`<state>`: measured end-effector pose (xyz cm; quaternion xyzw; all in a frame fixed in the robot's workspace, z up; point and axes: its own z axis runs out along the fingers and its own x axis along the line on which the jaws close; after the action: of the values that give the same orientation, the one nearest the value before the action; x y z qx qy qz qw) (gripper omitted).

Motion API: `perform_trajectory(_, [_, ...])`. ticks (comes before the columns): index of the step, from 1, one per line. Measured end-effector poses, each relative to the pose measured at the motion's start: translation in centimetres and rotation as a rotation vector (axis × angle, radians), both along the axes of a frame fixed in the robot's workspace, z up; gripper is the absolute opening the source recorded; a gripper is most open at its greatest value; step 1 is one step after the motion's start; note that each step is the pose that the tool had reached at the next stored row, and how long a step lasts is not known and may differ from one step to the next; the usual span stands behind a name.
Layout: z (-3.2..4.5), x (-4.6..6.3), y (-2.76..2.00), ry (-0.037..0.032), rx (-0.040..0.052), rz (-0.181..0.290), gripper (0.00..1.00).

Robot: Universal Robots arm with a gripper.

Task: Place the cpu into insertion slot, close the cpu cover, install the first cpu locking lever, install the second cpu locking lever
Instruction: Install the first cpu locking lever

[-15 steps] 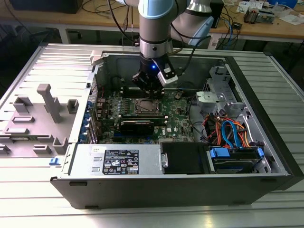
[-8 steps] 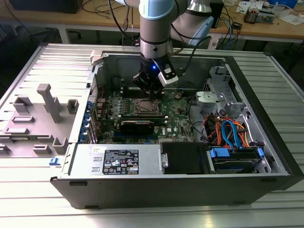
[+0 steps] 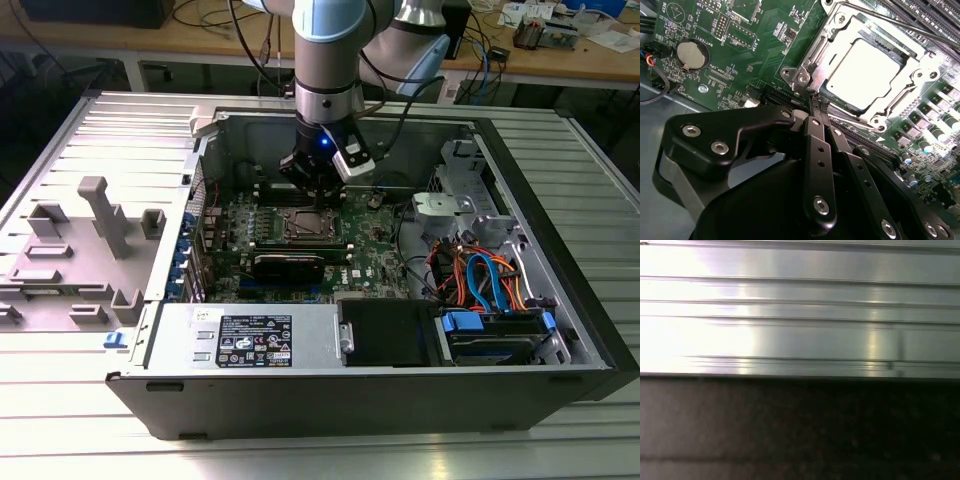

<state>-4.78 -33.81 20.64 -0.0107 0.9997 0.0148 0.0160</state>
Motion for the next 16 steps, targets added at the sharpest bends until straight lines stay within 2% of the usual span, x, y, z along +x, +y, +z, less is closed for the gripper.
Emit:
perform_trajectory(2, [-0.02, 0.00, 0.01, -0.0001, -0.0013, 0.000, 0.11])
perform_trajectory(5, [0.09, 0.00, 0.01, -0.0006, -0.0089, 0.000, 0.11])
perform_trajectory(16, [0.07, 0.11, 0.01, -0.0006, -0.0094, 0.000, 0.11])
